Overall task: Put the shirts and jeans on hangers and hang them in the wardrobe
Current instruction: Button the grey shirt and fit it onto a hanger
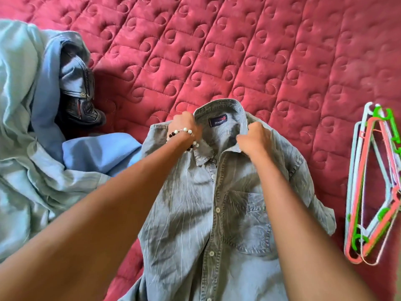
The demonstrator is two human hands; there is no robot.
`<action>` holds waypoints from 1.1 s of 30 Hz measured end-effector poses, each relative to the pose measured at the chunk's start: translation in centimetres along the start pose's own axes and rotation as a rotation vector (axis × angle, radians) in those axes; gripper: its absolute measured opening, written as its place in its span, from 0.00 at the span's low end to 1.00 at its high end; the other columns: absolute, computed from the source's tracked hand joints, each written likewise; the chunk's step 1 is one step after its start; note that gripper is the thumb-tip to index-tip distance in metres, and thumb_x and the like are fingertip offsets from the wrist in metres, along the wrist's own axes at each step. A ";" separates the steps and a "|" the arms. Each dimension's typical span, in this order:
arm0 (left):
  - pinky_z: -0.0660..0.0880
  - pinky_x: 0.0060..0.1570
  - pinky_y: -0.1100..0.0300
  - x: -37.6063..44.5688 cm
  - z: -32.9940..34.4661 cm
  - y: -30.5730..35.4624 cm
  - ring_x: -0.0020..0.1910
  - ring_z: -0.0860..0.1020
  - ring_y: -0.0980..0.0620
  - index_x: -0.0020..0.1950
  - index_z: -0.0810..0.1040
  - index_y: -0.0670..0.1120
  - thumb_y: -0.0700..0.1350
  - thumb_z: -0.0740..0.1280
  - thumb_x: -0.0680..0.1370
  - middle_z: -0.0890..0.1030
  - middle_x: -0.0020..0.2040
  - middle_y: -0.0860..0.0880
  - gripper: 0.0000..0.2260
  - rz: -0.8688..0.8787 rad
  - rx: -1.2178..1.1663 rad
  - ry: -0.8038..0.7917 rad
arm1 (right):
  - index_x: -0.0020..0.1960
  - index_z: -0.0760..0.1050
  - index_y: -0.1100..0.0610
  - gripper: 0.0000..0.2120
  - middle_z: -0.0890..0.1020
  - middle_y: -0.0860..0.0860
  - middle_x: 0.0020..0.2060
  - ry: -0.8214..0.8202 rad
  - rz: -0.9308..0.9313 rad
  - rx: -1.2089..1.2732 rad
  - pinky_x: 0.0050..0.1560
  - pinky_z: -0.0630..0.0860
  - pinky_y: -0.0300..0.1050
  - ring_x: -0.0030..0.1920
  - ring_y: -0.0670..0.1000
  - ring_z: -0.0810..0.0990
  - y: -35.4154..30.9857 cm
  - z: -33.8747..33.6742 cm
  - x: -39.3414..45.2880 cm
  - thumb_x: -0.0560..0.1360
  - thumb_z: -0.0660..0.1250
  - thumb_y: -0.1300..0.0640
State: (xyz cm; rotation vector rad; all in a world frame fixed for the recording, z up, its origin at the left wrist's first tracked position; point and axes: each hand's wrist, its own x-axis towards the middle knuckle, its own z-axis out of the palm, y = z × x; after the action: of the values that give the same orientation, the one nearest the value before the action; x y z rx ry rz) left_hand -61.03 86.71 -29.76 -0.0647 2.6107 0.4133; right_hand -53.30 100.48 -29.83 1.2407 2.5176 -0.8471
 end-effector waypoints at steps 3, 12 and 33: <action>0.79 0.41 0.54 2.3 -1.6 0.3 0.47 0.82 0.42 0.55 0.77 0.40 0.41 0.63 0.76 0.81 0.51 0.41 0.10 -0.141 -0.258 0.059 | 0.55 0.78 0.62 0.14 0.81 0.62 0.53 0.235 0.059 0.082 0.50 0.75 0.51 0.55 0.63 0.79 -0.2 -1.8 1.5 0.71 0.63 0.61; 0.81 0.38 0.53 3.9 -4.3 -0.1 0.34 0.80 0.46 0.56 0.75 0.39 0.43 0.71 0.73 0.80 0.38 0.42 0.15 -0.080 -1.035 -0.134 | 0.65 0.71 0.58 0.15 0.80 0.54 0.42 -0.110 -0.140 0.865 0.32 0.78 0.41 0.32 0.48 0.80 1.1 -1.0 1.7 0.78 0.60 0.63; 0.71 0.37 0.65 -5.8 0.9 -11.9 0.33 0.73 0.57 0.45 0.75 0.48 0.36 0.66 0.77 0.77 0.36 0.50 0.07 -0.148 -1.119 0.053 | 0.60 0.76 0.58 0.17 0.82 0.58 0.54 0.375 0.072 0.365 0.49 0.71 0.46 0.54 0.59 0.79 14.3 -3.1 -5.0 0.72 0.71 0.58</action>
State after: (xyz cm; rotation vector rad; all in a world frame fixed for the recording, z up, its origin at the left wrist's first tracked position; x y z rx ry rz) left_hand -54.13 75.51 -31.07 -0.6258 2.0671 1.7430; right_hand -38.86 105.89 -30.92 1.7369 2.6532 -1.1945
